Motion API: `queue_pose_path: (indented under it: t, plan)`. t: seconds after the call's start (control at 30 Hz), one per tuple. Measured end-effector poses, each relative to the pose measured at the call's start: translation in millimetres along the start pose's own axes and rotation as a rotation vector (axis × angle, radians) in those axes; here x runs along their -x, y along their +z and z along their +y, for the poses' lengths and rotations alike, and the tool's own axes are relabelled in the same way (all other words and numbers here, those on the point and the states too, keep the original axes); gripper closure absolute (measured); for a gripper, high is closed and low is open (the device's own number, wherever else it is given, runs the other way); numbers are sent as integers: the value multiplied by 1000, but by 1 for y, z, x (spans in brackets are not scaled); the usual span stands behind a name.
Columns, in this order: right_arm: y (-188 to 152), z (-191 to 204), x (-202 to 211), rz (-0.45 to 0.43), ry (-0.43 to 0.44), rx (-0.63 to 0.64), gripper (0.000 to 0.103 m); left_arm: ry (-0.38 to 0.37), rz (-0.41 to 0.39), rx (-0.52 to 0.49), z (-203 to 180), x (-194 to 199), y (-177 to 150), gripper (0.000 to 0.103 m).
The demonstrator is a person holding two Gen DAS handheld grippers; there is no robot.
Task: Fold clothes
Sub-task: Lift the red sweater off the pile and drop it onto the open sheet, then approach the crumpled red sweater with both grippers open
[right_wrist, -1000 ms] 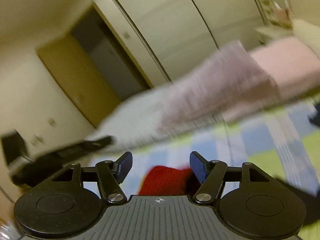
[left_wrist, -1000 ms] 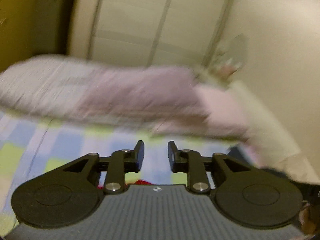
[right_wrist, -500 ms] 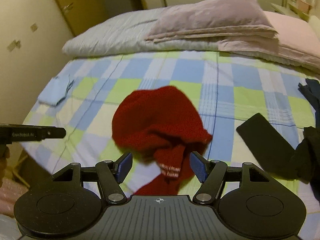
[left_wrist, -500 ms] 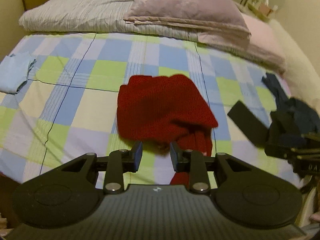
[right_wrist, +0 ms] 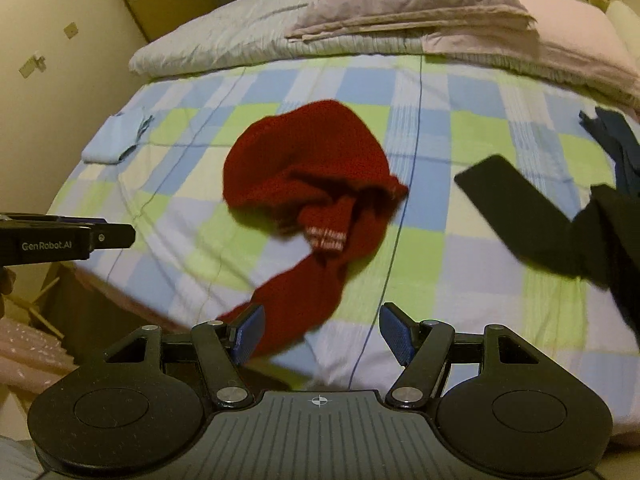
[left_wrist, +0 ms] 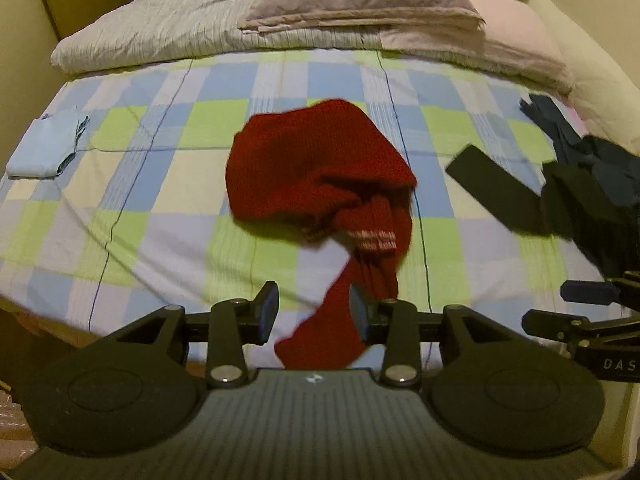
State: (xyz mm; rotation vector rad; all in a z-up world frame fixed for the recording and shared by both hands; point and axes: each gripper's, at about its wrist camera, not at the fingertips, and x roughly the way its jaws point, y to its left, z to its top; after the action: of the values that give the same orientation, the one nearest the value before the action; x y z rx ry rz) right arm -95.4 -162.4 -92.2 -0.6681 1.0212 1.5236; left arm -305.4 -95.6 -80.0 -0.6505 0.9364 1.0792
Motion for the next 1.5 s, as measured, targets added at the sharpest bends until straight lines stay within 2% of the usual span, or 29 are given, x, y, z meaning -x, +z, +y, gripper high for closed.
queue_pose_path:
  t: [0.17, 0.3, 0.5, 0.73, 1.1, 1.3, 1.5]
  plan:
    - [-31, -2, 4, 33, 21, -3, 36, 21, 32, 10, -8, 9, -29, 68]
    - [-39, -1, 11, 25, 26, 1, 36, 37, 32, 17, -9, 17, -40, 68]
    - [-37, 3, 16, 3, 34, 22, 36, 48, 16, 23, -6, 26, -39, 67]
    - [-31, 13, 5, 25, 33, 32, 36, 41, 38, 8, 10, 18, -37, 67]
    - [-28, 46, -41, 112, -31, -90, 36, -36, 129, -107, 70, -20, -31, 66]
    - [-15, 72, -64, 105, -84, -166, 36, -79, 138, -170, 112, -45, -6, 66]
    - [-13, 78, -83, 77, -168, -277, 36, -97, 119, -242, 146, -71, 11, 66]
